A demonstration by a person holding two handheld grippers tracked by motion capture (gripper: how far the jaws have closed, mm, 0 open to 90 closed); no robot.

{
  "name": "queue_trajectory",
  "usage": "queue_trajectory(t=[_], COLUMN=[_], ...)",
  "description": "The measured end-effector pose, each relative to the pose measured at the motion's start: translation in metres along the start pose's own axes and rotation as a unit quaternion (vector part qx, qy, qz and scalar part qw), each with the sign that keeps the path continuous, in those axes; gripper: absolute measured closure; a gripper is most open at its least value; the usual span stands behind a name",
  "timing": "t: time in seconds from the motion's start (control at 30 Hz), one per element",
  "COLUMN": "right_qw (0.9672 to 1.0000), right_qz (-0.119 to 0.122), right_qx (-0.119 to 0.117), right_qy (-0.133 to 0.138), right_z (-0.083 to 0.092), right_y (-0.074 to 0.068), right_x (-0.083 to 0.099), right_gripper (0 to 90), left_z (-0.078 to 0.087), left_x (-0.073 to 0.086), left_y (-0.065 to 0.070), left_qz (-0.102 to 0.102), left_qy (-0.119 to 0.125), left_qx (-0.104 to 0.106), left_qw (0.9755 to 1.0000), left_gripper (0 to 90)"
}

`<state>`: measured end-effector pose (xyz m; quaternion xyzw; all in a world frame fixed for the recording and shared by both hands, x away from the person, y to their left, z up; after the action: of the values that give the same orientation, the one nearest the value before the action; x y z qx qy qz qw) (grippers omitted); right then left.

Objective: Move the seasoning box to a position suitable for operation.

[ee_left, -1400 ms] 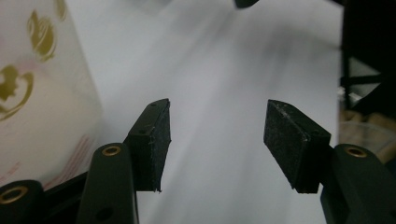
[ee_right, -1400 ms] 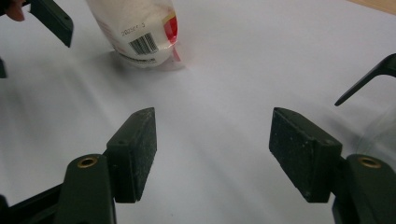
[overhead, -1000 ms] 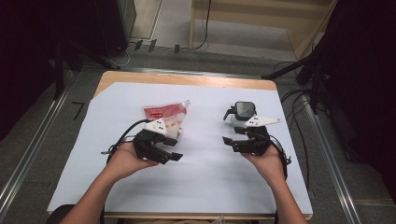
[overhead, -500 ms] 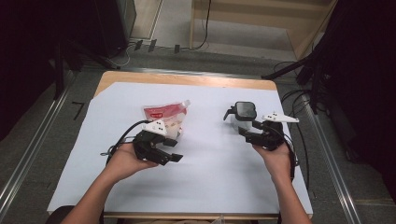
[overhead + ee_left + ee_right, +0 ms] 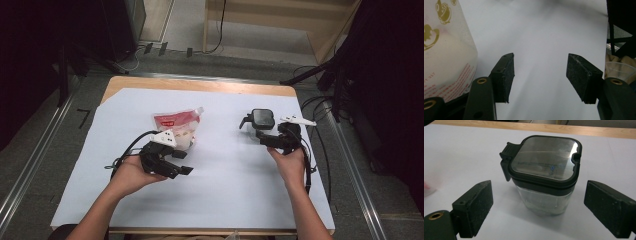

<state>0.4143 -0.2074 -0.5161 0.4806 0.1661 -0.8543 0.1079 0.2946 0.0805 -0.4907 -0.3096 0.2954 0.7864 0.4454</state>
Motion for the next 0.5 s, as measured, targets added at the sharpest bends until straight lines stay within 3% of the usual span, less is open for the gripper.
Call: queue_trajectory(t=[0.13, 0.3, 0.5], right_qw=[0.9999, 0.999, 0.9984], right_qz=[0.002, 0.022, 0.011], right_qx=[0.013, 0.038, 0.055], right_qy=[0.003, -0.004, 0.008], right_z=[-0.01, -0.025, -0.038], right_y=[0.002, 0.003, 0.006], right_x=[0.002, 0.005, 0.004], right_gripper=[6.6, 4.8, 4.8], left_z=[0.0, -0.001, -0.002], left_x=[0.001, 0.0, 0.001], left_y=[0.001, 0.002, 0.003], left_qz=[-0.001, -0.003, -0.002], left_qy=[-0.001, -0.001, 0.0], left_qx=[0.001, 0.003, 0.008], left_qw=[1.0, 1.0, 1.0], left_gripper=[40.7, 40.8, 40.8])
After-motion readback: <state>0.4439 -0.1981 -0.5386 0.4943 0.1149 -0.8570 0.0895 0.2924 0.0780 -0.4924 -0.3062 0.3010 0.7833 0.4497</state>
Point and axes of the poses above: each handheld gripper's, and its own axes: z roughly backward along the jaws, x roughly out of its underside, y roughly to its right, the point moved 9 cm from there along -z, roughly forward along the jaws, and after that the axes turned 6 degrees about y, right-handed, at the moved point
